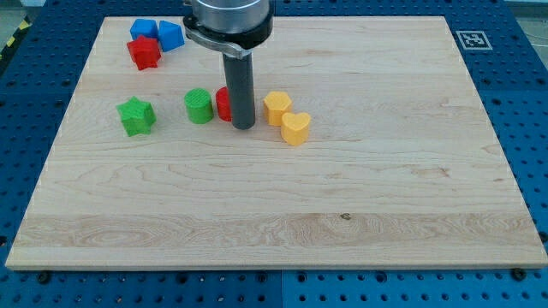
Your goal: Push the red circle to the bottom right side of the red star
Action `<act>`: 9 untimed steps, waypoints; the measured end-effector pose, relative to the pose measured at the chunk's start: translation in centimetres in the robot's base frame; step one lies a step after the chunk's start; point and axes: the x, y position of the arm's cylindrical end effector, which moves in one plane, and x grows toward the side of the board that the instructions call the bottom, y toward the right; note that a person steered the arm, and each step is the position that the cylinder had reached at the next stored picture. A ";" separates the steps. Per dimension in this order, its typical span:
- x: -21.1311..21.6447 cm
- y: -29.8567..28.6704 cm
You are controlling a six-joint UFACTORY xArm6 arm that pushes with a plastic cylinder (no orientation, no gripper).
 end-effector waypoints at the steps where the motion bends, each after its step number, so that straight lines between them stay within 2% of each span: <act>1: -0.1 0.0; 2: -0.1 0.0; 3: -3.0 -0.6; 6: -6.7 -1.5; 8: -5.9 -1.6; 9: -8.5 -3.8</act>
